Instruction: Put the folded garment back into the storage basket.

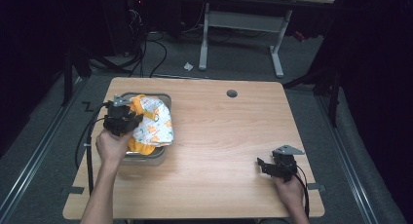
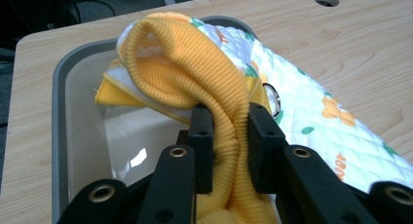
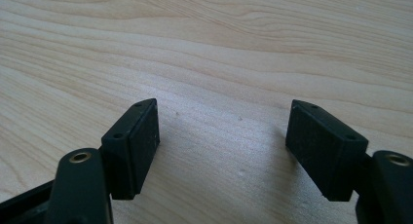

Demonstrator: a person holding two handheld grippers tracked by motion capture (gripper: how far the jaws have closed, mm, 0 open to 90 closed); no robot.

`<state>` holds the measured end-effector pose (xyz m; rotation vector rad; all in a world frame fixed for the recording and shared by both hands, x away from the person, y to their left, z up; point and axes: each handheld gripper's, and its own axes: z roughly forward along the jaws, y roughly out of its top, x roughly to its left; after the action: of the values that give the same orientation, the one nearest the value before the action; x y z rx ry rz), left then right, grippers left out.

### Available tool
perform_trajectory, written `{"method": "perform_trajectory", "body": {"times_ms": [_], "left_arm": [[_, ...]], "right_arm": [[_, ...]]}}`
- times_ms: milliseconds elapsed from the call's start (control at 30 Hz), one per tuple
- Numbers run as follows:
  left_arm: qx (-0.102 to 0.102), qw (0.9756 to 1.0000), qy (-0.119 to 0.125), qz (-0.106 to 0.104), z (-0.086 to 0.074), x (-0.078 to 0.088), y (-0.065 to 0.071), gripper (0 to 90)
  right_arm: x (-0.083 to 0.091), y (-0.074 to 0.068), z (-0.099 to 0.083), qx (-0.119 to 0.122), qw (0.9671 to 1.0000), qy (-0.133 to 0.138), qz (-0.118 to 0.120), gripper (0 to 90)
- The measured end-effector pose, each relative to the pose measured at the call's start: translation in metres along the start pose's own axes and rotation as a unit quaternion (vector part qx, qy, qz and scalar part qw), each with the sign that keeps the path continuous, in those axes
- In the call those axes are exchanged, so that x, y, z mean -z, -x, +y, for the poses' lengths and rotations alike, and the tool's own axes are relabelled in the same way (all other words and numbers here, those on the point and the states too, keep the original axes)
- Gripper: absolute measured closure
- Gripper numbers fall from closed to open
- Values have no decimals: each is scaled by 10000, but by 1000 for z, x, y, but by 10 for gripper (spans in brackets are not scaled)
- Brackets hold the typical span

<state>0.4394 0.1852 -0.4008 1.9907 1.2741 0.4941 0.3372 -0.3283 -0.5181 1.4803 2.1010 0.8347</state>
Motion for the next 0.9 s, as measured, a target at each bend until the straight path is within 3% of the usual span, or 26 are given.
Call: {"method": "perform_trajectory", "body": {"times_ms": [900], "left_arm": [[-41, 9995, -276, 164, -12, -22, -3, 745]], "right_arm": [[0, 0, 0, 1, 10000, 0, -2, 285]]}}
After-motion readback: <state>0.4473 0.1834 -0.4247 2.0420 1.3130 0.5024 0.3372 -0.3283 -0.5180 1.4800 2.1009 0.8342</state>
